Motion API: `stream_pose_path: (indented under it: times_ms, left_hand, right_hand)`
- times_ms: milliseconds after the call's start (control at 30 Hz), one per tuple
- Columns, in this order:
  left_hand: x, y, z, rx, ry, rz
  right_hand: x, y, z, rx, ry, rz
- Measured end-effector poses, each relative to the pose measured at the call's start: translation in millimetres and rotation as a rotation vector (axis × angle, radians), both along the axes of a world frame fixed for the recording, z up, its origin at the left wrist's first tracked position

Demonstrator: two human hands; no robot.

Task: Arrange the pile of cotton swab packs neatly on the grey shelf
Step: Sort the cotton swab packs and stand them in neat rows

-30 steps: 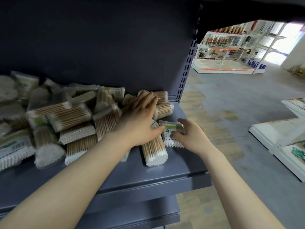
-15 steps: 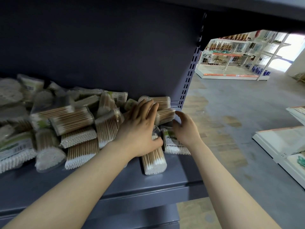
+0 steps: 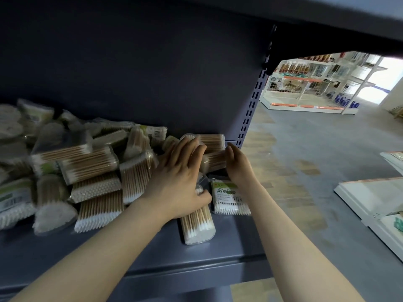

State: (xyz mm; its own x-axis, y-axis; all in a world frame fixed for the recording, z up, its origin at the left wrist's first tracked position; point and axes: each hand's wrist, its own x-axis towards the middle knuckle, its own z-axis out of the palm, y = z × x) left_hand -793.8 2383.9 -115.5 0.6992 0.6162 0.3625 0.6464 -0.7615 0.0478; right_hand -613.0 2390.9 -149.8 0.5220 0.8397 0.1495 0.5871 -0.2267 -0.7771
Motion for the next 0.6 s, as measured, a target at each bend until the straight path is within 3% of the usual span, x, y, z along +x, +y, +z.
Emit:
stream_pose_path:
  times_ms: [200,600]
  left_hand:
    - [-1,0,1,0.005,-0.030,0.006]
    - [-7,3,-1,0.044,0.007,0.035]
  right_hand:
    - [-4,14,1,0.041,0.214,-0.009]
    - [-10,19,-2,0.043,0.313,-0.016]
